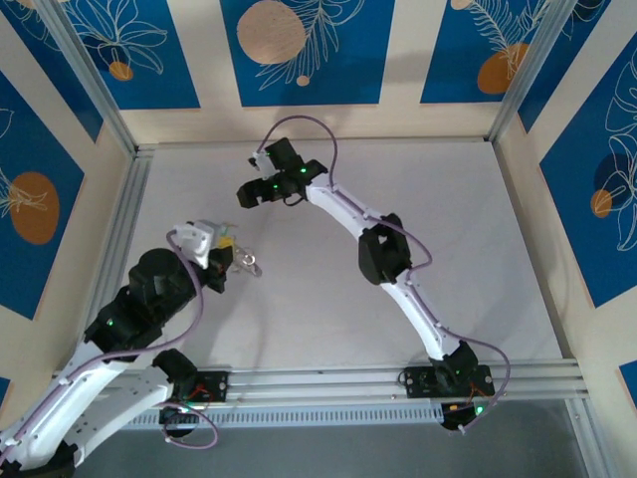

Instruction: Put the keys on the keyring

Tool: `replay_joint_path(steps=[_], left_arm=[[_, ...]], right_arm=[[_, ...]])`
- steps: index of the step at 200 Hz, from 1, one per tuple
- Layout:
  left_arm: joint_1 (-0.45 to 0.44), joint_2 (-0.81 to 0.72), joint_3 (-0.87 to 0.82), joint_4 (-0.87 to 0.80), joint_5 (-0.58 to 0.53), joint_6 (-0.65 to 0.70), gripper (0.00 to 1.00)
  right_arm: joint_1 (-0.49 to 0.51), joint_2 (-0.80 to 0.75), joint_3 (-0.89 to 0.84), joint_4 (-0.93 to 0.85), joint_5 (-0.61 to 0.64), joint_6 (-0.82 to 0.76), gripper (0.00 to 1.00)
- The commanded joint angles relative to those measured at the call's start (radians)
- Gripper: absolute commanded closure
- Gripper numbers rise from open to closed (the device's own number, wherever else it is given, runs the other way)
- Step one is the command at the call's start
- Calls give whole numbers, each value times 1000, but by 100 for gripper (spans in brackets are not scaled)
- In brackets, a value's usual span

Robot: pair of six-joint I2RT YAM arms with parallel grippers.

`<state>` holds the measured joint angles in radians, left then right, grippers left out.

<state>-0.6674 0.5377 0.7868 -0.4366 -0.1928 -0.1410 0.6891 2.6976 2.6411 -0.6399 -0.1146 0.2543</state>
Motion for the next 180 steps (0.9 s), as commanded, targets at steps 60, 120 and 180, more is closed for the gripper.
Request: replay_joint_path(steps=[60,120,180], left_arm=[[9,-219,-85,-29,-257,-81,100],[9,-359,-85,-94,-337,-59,100],[8,-411,-36,-107,-365,7,100]], right_arm=[[92,90,83,4,166,61,11],[149,145,103,131,312,130,11],[175,187,164,150,395,141,13]])
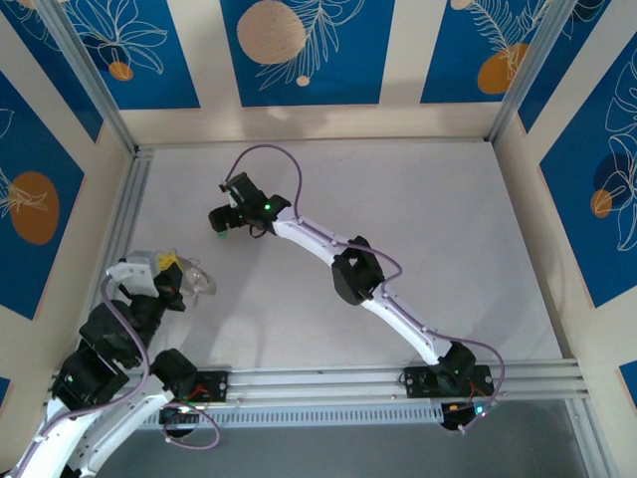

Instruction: Put the keys on the keyring

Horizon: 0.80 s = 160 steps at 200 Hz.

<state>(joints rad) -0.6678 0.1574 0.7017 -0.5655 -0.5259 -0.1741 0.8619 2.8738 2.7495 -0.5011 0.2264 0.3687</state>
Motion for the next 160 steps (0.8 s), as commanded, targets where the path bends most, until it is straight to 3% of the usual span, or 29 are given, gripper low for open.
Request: replay_joint_path(steps=[1,54,125,160], left_arm=[[9,-33,49,22,-32,41,100],[10,-101,67,2,-43,76,100],[8,-149,127,-51,-26,91,100],[8,-149,114,5,27,104,100]], right_arm=[[2,11,56,9,53,27,13],[-2,12,62,-38,5,80,16],[52,45,69,-91,127,64,19],[73,78,89,-110,185,52,21]])
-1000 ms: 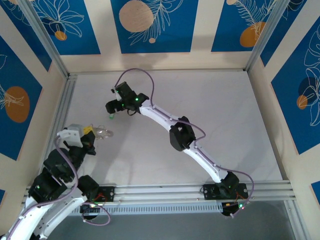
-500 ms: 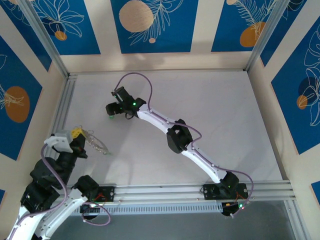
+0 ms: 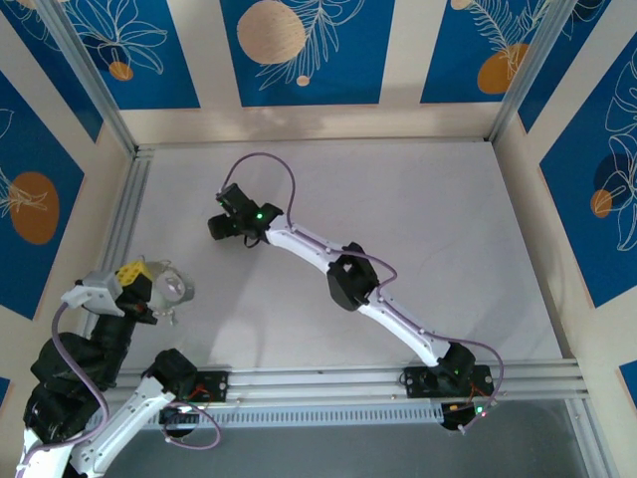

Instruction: Put the keys on the keyring

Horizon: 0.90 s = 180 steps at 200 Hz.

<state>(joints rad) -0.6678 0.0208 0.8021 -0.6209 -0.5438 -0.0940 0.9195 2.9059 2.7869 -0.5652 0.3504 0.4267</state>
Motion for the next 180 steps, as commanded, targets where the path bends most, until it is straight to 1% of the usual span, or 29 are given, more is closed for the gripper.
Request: replay_joint_path(steps=[1,19,31,45,70,106,131,141,155,180], left_arm=[[8,-13,13,61,47,23,100],[8,-12,12,68,67,23,100],[8,-12,16,65,70,25,100],[8,-12,17,62,68,27,100],[9,-13,13,88,85,35,100],[9,-12,17,104,85,53,100],[9,-12,36,83,86,60,100],[8,-13,46,72,85,62,100],[8,-12,56,64,84,66,100],[8,-12,58,76,99,71,100]], right_arm=[[16,46,51,-45,62,-8,21],[6,41,52,-68,73,-7,22],[0,39,51,-88,73,-3,26],[1,39,52,-90,73,-16,32],[7,39,51,-104,86,-31,47],[5,38,44,-140,74,-17,61],[7,42,18,-147,62,-8,64],[10,47,21,-164,64,-10,71],[19,43,23,-180,80,-32,72],[21,34,25,-231,99,-48,79]])
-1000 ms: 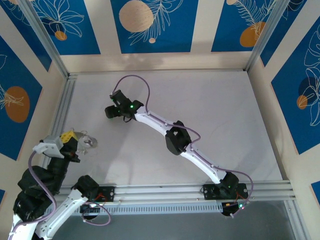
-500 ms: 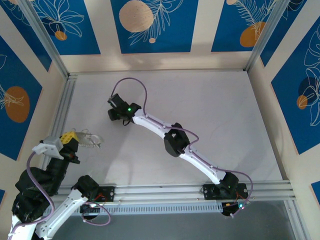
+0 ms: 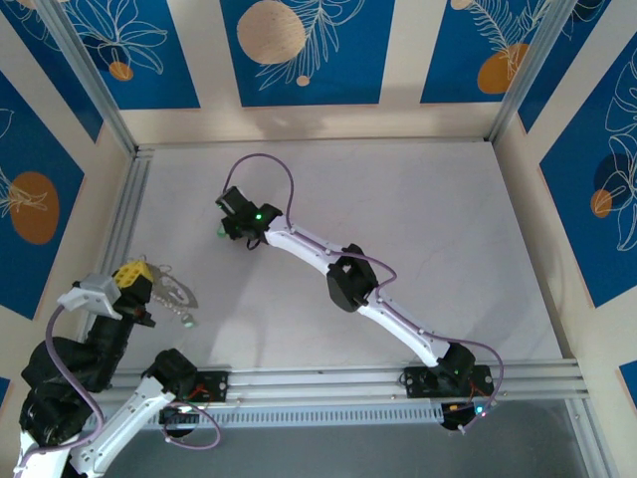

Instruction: Put the keys on the keyring

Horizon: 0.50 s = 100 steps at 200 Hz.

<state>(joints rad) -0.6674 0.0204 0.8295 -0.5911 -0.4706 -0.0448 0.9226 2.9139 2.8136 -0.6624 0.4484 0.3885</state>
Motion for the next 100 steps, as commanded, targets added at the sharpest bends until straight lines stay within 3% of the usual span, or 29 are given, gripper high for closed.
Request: replay_joint_path(steps=[1,21,74,100], left_arm=[[8,-11,30,47,28,22,100],[9,-12,34,53,38,25,100],[7,-12,62,15,40,31,100],[8,-12,60,2,42,30,100]], right_arm=[[18,26,-2,-137,1,-10,80],[19,8,-24,-164,19,-30,88],[15,-34,-87,-202,-12,-60,97],[-1,-119,-228,-192,-40,-49,100]])
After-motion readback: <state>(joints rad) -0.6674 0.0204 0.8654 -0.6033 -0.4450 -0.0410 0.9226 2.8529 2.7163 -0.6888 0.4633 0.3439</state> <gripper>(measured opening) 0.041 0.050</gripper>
